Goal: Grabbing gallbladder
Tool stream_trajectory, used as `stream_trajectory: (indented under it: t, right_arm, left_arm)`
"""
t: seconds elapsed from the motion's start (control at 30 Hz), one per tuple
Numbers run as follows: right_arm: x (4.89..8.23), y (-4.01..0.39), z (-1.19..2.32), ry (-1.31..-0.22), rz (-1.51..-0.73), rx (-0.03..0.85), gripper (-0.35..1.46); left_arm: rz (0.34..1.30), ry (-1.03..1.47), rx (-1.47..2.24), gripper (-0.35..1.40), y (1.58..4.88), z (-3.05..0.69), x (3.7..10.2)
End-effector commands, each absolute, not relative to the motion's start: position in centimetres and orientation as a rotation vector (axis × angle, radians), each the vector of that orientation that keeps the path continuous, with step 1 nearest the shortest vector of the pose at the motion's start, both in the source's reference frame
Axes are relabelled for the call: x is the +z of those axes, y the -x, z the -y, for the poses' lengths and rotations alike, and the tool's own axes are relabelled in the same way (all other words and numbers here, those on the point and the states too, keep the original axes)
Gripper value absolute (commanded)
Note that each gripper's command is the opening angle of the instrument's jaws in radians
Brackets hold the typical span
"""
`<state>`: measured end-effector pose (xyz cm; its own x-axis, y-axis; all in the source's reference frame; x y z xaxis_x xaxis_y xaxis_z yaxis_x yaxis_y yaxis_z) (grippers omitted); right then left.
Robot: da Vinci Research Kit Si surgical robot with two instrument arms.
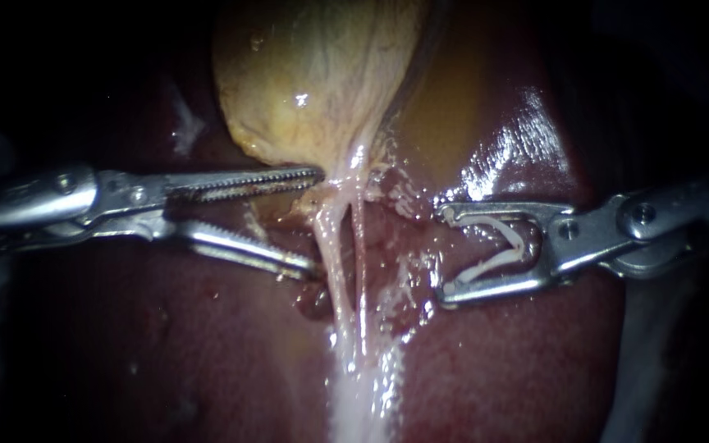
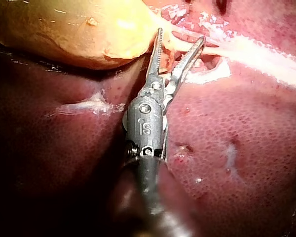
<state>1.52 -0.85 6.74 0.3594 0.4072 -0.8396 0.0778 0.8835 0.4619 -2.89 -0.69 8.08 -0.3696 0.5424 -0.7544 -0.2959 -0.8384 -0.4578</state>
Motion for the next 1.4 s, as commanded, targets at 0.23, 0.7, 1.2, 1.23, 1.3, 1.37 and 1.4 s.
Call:
stream_trajectory:
  t: [0.23, 0.7, 1.2, 1.23, 1.3, 1.37, 1.4]
  right_arm:
    - [6.74, -1.52, 0.85, -0.468, -1.196, 0.222, 0.5]
    - [6.73, -1.52, 0.86, -0.468, -1.196, 0.222, 0.5]
    - [6.73, -1.53, 0.86, -0.468, -1.196, 0.222, 0.5]
    - [6.73, -1.53, 0.86, -0.468, -1.196, 0.222, 0.5]
    - [6.73, -1.53, 0.86, -0.468, -1.196, 0.222, 0.5]
    - [6.73, -1.53, 0.86, -0.468, -1.196, 0.222, 0.5]
    - [6.73, -1.53, 0.86, -0.468, -1.196, 0.222, 0.5]
  left_arm:
    - [0.356, 1.341, 2.202, 0.1, 2.82, 0.67, 8.13]
    - [0.375, 1.29, 2.17, -0.35, 2.72, 0.66, 8.11]
    - [0.405, 1.278, 2.158, -0.35, 2.57, 0.62, 7.62]
    - [0.404, 1.28, 2.154, -0.35, 2.55, 0.59, 7.57]
    - [0.401, 1.288, 2.14, -0.35, 2.53, 0.54, 7.48]
    - [0.401, 1.288, 2.128, -0.35, 2.51, 0.51, 7.42]
    - [0.399, 1.292, 2.121, -0.35, 2.49, 0.48, 7.38]
